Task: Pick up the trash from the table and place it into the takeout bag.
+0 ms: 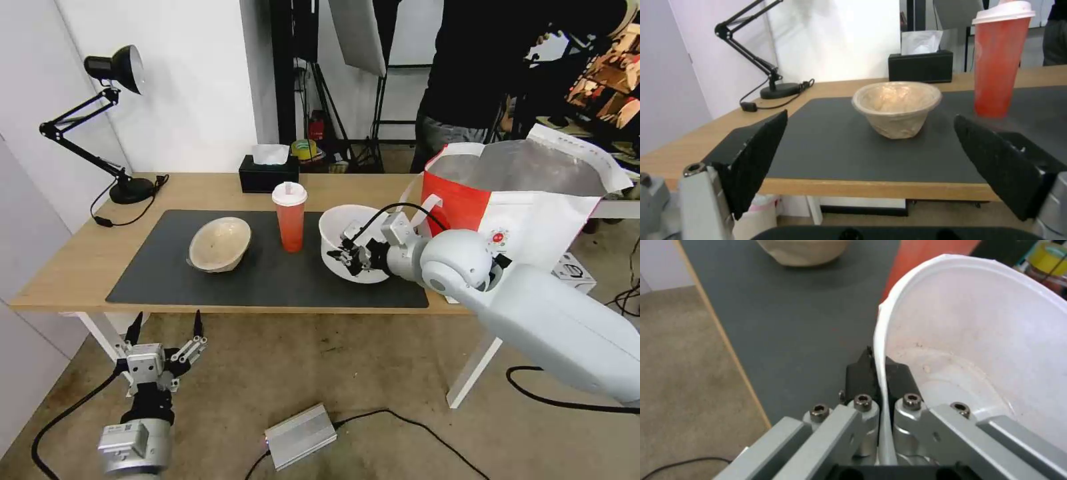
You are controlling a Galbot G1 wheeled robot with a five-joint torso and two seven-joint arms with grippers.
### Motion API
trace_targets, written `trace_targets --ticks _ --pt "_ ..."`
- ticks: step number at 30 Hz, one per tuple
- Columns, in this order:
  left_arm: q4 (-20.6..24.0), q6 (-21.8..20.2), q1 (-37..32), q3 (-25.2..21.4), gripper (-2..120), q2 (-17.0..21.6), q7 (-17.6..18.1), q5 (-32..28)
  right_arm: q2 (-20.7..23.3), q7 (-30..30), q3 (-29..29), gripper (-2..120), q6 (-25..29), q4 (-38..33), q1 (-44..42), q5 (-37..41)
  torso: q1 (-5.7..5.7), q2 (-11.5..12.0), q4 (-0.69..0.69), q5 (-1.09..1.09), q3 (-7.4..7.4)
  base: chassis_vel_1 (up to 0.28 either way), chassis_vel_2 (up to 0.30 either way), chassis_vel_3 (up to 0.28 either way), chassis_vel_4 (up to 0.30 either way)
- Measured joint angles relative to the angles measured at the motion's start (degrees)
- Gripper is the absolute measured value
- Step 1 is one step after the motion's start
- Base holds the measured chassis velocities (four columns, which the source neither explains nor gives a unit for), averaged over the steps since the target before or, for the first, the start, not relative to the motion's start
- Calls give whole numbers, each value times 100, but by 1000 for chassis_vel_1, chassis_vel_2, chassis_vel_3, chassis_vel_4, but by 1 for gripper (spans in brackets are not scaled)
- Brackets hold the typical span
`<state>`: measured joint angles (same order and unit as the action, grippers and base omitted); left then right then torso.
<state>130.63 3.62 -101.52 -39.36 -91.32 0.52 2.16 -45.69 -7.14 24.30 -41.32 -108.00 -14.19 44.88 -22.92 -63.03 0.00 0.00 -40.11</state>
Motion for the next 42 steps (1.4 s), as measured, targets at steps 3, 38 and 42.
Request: trace_targets --ticks 3,38,42 --pt "4 0 -3 0 100 0 0 1 -11 9 61 0 0 -52 62 21 0 0 0 0 0 0 0 0 0" --pt "16 6 11 -65 100 -2 5 -38 -446 453 619 0 2 -141 741 646 0 1 0 0 0 0 0 0 0" --pt "5 6 16 -53 100 -2 5 -41 -318 414 732 0 2 -177 1020 730 0 1 0 0 0 0 0 0 0"
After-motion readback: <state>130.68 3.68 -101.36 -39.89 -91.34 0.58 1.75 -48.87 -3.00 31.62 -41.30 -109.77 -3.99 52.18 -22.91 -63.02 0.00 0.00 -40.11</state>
